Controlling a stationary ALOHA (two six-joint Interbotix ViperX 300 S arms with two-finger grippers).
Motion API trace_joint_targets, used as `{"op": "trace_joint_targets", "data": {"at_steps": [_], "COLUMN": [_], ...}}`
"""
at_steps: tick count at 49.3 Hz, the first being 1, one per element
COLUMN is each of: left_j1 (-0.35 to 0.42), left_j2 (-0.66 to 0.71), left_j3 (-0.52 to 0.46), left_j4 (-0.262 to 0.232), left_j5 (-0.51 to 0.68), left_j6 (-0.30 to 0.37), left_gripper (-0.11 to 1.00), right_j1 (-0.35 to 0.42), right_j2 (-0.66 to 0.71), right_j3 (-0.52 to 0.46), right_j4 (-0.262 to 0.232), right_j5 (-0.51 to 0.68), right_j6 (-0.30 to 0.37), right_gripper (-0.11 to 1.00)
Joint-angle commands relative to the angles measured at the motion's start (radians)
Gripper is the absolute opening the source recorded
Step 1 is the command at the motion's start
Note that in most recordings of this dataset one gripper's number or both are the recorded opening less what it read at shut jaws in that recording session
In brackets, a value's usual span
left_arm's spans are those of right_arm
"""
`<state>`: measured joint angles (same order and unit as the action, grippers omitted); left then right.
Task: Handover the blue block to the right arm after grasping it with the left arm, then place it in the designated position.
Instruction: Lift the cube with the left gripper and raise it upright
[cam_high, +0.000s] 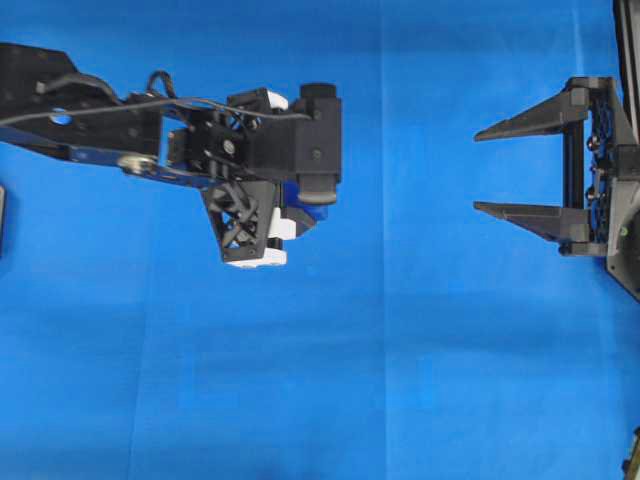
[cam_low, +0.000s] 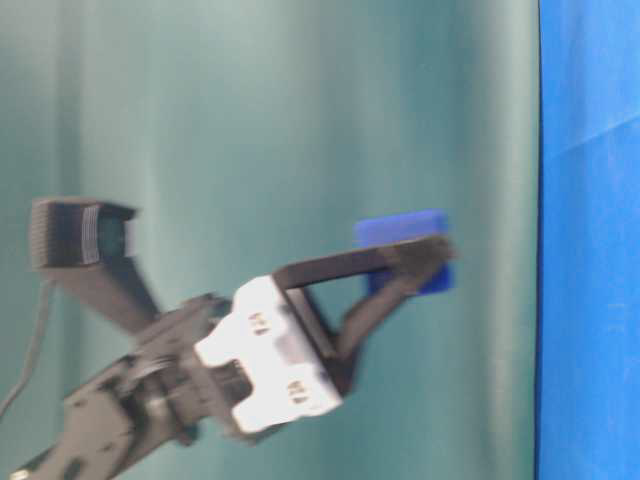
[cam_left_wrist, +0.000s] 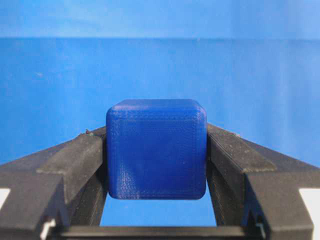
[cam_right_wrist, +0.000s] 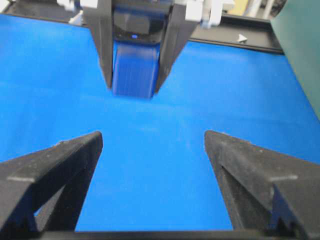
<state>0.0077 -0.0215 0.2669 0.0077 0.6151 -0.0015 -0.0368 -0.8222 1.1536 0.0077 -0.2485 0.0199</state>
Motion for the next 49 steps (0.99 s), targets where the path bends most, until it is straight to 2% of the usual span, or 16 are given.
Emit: {"op": "trace_joint_targets", "data": {"at_steps": [1, 49], "left_j1": [-0.003, -0.003], "left_j2": [-0.060, -0.083], "left_j3": [-0.040, -0.040], "left_j4": [0.003, 0.008], "left_j5": [0.011, 0.020], "left_j6": [0.002, -0.002], "left_gripper": [0.48, 0.48], "right_j1": [-0.002, -0.002], "right_j2": [0.005, 0.015], "right_j3": [-0.020, -0.020], "right_j4": [0.003, 0.003], "right_j5": [-0.009, -0.011], "right_j6": [0.003, 0.003], "right_gripper": [0.94, 0.94]}}
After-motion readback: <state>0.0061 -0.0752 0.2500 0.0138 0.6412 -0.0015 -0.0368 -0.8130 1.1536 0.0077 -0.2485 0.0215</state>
